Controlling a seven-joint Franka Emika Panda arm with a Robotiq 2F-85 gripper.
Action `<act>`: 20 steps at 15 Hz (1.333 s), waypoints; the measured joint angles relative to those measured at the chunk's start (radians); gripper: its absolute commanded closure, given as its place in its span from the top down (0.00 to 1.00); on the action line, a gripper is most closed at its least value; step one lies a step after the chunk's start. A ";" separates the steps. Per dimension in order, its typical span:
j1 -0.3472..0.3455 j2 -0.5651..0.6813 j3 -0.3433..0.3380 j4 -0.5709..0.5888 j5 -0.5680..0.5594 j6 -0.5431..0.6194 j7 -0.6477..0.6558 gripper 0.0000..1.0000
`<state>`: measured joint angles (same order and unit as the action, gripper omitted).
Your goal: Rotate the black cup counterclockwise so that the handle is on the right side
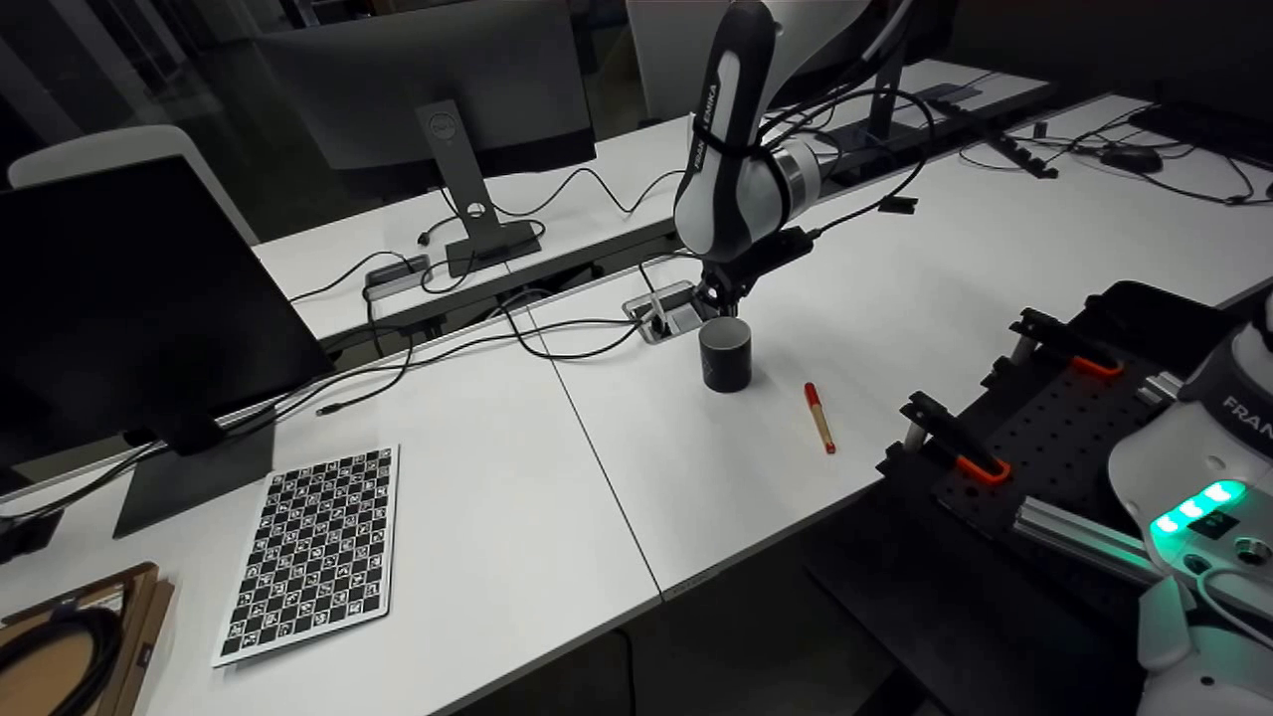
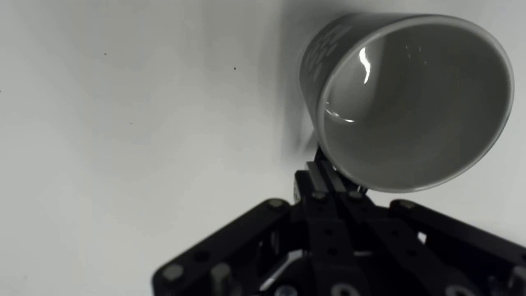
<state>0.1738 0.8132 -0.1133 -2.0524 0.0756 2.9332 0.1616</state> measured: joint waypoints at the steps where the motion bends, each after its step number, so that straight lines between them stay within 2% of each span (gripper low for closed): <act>1: 0.002 0.000 0.001 0.004 -0.002 -0.003 0.000 0.00; 20: 0.020 0.022 0.003 0.071 -0.026 -0.046 0.000 0.00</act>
<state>0.1938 0.8354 -0.1103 -1.9810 0.0495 2.8869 0.1616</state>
